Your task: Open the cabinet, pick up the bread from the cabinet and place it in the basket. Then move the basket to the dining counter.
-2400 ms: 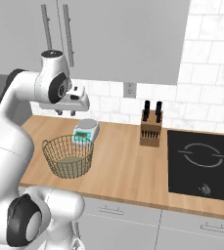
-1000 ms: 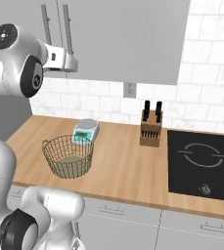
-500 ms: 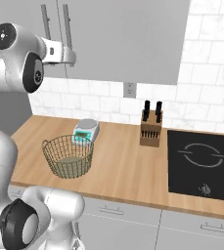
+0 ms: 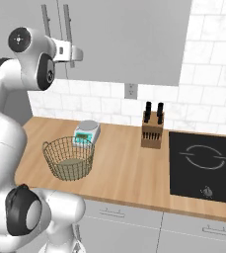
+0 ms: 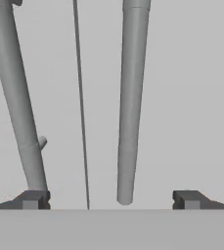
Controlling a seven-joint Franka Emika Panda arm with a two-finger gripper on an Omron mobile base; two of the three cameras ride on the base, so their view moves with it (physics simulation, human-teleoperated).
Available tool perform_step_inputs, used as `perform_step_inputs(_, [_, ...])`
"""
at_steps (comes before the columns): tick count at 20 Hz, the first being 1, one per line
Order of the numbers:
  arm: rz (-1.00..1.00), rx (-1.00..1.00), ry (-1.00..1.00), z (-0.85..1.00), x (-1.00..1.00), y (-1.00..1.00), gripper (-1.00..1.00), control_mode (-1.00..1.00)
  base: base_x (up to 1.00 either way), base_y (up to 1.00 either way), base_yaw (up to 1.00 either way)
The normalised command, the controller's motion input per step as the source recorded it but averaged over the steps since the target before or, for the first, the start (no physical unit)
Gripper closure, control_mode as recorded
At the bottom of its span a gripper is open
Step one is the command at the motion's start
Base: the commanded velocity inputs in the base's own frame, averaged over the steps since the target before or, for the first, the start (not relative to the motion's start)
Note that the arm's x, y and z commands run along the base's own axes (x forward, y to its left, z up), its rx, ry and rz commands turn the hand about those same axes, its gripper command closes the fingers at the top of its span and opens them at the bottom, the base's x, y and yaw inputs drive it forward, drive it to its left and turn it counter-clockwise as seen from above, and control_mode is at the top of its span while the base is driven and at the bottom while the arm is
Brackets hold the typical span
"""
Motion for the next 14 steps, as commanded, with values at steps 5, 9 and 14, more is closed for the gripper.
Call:
perform_step_inputs(5, [0.00,0.00,-0.01,0.00,0.45,0.00,-1.00,-1.00,0.00,0.00,0.00])
perform_step_inputs(9, [0.00,0.00,-0.01,-0.04,0.51,-0.03,-1.00,-1.00,0.00,0.00,0.00])
perform_step_inputs(14, [0.00,0.00,-0.03,-0.13,0.58,-0.02,-1.00,-1.00,0.00,0.00,0.00])
